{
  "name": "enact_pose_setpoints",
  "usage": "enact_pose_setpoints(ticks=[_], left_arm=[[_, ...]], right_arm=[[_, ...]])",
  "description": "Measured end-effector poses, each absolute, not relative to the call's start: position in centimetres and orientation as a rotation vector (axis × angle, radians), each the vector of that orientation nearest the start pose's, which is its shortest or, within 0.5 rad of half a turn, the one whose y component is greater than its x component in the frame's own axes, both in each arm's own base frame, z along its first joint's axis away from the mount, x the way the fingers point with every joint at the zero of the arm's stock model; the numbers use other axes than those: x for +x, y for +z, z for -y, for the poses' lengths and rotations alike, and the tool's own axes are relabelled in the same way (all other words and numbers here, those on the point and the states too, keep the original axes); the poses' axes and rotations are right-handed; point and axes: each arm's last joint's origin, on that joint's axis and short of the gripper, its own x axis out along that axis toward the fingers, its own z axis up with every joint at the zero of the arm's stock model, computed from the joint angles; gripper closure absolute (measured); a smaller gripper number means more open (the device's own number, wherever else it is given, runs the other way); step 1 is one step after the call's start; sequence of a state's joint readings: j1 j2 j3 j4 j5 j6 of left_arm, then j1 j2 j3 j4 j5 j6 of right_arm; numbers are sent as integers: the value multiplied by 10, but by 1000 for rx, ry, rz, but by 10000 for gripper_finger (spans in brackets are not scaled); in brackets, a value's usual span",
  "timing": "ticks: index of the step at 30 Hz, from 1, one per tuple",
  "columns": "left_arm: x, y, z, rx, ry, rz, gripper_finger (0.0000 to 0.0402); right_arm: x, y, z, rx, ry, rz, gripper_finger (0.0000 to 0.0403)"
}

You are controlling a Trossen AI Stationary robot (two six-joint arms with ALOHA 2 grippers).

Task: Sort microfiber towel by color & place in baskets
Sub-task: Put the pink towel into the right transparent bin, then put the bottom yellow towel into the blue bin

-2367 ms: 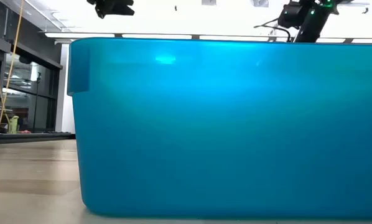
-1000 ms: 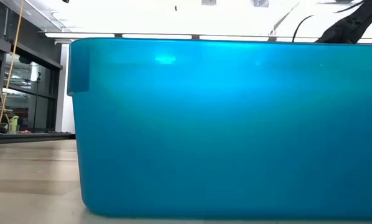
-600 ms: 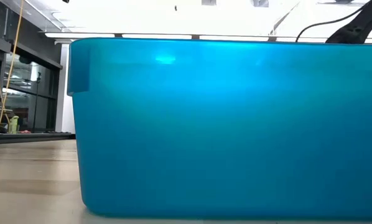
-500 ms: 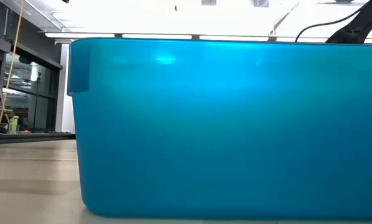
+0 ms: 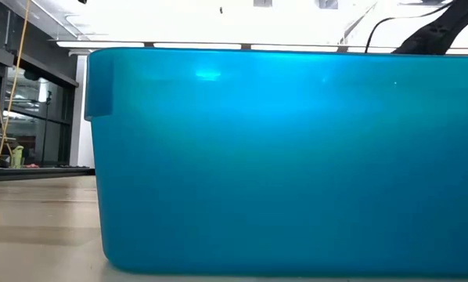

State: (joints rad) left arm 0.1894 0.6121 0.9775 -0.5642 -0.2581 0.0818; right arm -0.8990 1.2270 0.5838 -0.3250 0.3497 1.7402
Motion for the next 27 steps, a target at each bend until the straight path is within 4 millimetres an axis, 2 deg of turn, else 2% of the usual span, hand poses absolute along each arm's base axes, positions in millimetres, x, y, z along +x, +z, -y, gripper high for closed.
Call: enact_pose_setpoints(ticks=[9, 20, 23, 27], left_arm=[[102, 380, -27, 85, 438, -218, 202], [102, 380, -27, 87, 438, -218, 202], [102, 380, -27, 87, 438, -218, 202], [102, 380, -27, 85, 438, -218, 202]], right_arm=[[128, 213, 191, 1490, -1731, 201, 403], [122, 269, 200, 1228, -1770, -54, 403], [130, 294, 205, 1089, -1672, -82, 403], [149, 339, 203, 869, -1496, -76, 403]])
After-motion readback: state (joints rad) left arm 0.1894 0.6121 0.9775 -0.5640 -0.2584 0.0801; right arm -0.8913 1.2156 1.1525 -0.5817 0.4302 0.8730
